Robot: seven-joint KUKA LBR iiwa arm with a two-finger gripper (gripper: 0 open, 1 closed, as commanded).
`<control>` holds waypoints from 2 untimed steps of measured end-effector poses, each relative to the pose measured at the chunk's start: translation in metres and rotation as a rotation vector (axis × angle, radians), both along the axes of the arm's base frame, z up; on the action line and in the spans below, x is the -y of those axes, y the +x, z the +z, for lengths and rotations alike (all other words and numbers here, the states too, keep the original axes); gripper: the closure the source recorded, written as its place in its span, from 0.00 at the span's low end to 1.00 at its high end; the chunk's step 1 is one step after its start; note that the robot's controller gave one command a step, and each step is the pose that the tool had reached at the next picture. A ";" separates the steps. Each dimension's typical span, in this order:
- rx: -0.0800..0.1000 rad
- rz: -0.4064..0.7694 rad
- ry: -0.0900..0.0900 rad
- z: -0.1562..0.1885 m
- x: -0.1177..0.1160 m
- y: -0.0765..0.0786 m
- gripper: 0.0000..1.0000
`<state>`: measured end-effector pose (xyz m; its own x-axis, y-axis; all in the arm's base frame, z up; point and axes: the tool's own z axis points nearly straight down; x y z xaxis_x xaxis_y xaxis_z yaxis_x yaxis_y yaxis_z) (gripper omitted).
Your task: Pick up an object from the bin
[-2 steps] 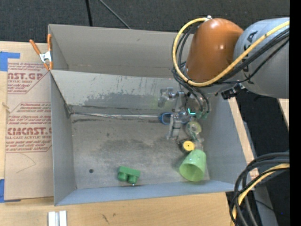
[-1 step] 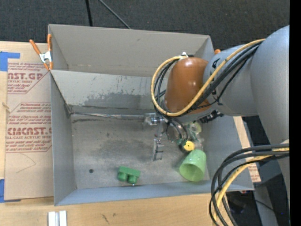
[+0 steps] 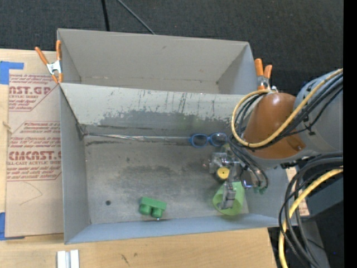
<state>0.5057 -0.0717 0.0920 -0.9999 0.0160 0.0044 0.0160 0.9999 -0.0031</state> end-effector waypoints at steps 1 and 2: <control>0.004 0.569 0.010 -0.021 0.058 0.021 0.00; 0.003 0.866 0.008 -0.004 0.013 0.036 0.00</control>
Offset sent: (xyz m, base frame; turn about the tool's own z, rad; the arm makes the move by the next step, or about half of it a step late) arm 0.0203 -0.0618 -0.0220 -0.5645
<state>0.5419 -0.0850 0.0880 -0.6596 -0.7516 -0.0010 -0.7516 0.6596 0.0026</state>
